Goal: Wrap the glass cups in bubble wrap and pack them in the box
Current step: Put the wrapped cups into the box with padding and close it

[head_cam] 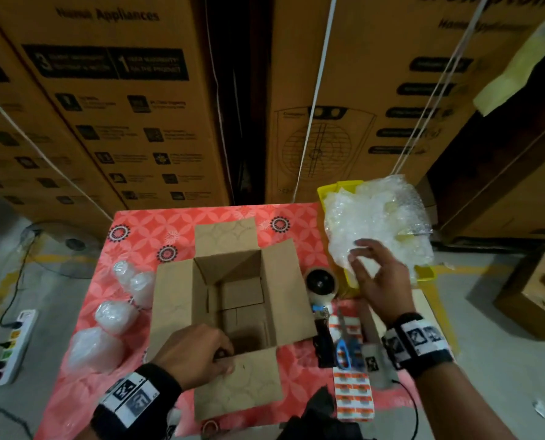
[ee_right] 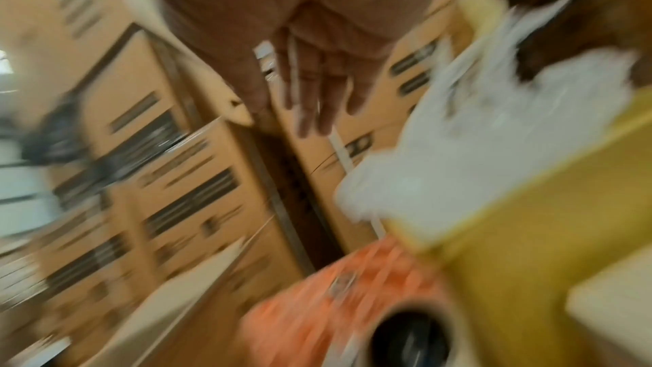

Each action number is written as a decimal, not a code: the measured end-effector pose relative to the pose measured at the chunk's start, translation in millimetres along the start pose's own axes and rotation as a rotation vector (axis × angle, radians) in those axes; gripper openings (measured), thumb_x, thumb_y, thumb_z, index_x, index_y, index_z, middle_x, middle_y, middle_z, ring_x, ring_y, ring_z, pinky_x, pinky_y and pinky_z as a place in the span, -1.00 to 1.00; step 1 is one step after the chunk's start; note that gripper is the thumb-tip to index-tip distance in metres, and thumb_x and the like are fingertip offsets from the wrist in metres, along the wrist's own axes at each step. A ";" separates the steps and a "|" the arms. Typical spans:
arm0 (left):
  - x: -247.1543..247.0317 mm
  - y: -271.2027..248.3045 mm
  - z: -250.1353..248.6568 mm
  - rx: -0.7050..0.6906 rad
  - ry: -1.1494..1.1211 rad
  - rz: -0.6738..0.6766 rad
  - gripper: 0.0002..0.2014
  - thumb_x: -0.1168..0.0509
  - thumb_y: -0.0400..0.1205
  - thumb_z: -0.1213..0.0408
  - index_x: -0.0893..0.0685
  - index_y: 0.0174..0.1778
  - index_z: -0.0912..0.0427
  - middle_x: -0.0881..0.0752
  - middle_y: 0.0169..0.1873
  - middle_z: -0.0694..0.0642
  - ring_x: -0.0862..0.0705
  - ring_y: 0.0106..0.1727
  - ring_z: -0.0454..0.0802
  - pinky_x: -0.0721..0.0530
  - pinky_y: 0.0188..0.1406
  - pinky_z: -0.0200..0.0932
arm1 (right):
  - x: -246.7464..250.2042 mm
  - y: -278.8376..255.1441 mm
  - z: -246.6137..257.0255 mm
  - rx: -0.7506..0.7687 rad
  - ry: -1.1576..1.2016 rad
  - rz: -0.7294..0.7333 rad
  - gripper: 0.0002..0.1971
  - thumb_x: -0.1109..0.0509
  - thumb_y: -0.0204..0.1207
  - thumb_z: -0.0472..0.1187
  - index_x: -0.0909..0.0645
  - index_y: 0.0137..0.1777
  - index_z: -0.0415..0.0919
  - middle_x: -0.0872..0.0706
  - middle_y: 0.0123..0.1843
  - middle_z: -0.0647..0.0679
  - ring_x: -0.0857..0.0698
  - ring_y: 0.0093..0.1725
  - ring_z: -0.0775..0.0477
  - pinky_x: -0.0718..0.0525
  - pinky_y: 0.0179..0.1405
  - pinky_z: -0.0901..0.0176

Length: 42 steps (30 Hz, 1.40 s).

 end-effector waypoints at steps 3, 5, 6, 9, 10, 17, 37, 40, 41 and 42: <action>8.2 7.4 -6.3 0.015 -0.029 0.026 -0.74 -0.36 0.59 -0.26 -0.77 0.06 -0.24 -0.77 -0.16 -0.32 -0.69 -0.15 -0.30 -0.60 -0.25 -0.20 | 43.4 53.2 -46.4 -0.207 -0.185 -0.276 -0.57 -0.60 0.57 -0.01 -0.65 0.34 -0.18 -0.79 0.22 -0.20 -0.72 0.23 -0.34 -0.70 0.22 -0.19; 13.8 13.4 -14.0 0.031 -0.055 0.023 -0.69 -0.35 0.57 -0.26 -0.72 -0.01 -0.12 -0.78 -0.20 -0.23 -0.70 -0.19 -0.26 -0.64 -0.22 -0.13 | 61.7 81.4 -67.7 -0.440 -0.252 -0.356 -0.22 -0.64 0.45 0.20 -0.52 0.48 -0.31 -0.57 0.45 -0.41 -0.48 0.49 -0.51 -0.46 0.47 -0.28; 16.8 16.7 -18.5 0.035 -0.073 0.018 -0.68 -0.35 0.57 -0.24 -0.70 -0.04 -0.07 -0.78 -0.21 -0.21 -0.70 -0.19 -0.24 -0.66 -0.21 -0.13 | 68.6 92.4 -72.9 -0.566 -0.237 -0.344 -0.03 -0.63 0.37 0.34 -0.43 0.57 -0.33 -0.45 0.55 -0.44 -0.38 0.57 -0.54 -0.39 0.55 -0.30; 29.5 27.3 -35.5 0.046 -0.160 -0.002 -0.71 -0.39 0.57 -0.24 -0.74 -0.10 -0.10 -0.79 -0.21 -0.28 -0.73 -0.17 -0.31 -0.68 -0.20 -0.19 | 72.9 114.1 -78.0 -0.803 -0.215 -0.163 0.18 -0.58 0.31 0.53 -0.31 0.73 -0.26 -0.28 0.73 -0.42 -0.25 0.72 -0.51 -0.32 0.67 -0.44; 34.1 32.0 -42.6 0.041 -0.182 -0.019 -0.74 -0.41 0.58 -0.24 -0.74 -0.11 -0.14 -0.78 -0.23 -0.31 -0.73 -0.17 -0.34 -0.67 -0.22 -0.23 | 70.7 120.3 -80.1 -0.816 -0.197 -0.108 0.10 -0.58 0.33 0.51 -0.44 0.66 -0.28 -0.38 0.69 -0.43 -0.35 0.68 -0.50 -0.39 0.65 -0.44; 63.0 72.0 -84.7 -0.036 -0.381 -0.202 -0.76 -0.53 0.66 -0.09 -0.86 0.19 -0.14 -0.81 -0.05 -0.30 -0.74 -0.03 -0.37 -0.69 -0.07 -0.40 | 63.1 137.8 -88.9 -0.639 0.451 -0.376 -0.79 -0.67 0.30 -0.11 -0.77 -0.19 -0.22 -0.82 -0.26 -0.13 -0.80 -0.30 -0.16 -0.74 -0.24 0.00; 76.1 237.9 -181.3 0.184 -0.674 -0.354 -0.41 -0.60 0.60 0.06 -0.40 0.40 0.06 -0.68 0.24 0.00 -0.63 0.09 0.06 -0.44 -0.27 -0.25 | 168.9 86.5 -79.9 -0.457 0.949 -0.385 -0.47 -0.33 0.59 -0.52 -0.63 0.49 -0.09 -0.82 0.22 -0.06 -0.89 0.02 0.02 -0.88 -0.13 0.14; 70.3 240.7 -183.1 0.197 -0.503 -0.409 -0.40 -0.63 0.48 -0.15 -0.44 0.26 -0.09 -0.50 0.28 0.06 -0.48 0.24 0.07 -0.60 0.14 -0.03 | 181.2 72.9 -75.9 -0.308 0.736 -0.588 -0.53 -0.25 0.44 -0.55 -0.82 0.24 -0.26 -0.89 0.13 -0.20 -0.86 0.19 -0.25 -0.83 0.20 -0.16; 70.9 240.9 -185.4 0.197 -0.451 -0.443 -0.41 -0.61 0.46 -0.21 -0.46 0.22 -0.12 -0.44 0.27 0.07 -0.40 0.24 0.07 -0.57 0.18 -0.01 | 183.2 69.8 -72.7 -0.222 0.617 -0.646 -0.49 -0.20 0.38 -0.56 -0.83 0.21 -0.31 -0.88 0.15 -0.24 -0.83 0.25 -0.28 -0.78 0.33 -0.27; 72.6 241.8 -188.6 0.184 -0.422 -0.478 -0.46 -0.59 0.47 -0.23 -0.49 0.18 -0.14 -0.43 0.25 0.07 -0.38 0.24 0.08 -0.54 0.18 0.00 | 184.3 68.3 -68.1 -0.163 0.451 -0.668 -0.46 -0.15 0.36 -0.56 -0.84 0.20 -0.30 -0.87 0.16 -0.22 -0.83 0.27 -0.22 -0.75 0.39 -0.30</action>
Point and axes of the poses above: each hand's wrist, its own y-axis towards the middle knuckle, its own x-axis out of the back of the hand, z = x × y, the point moved 1 cm from there along y, towards the middle knuckle
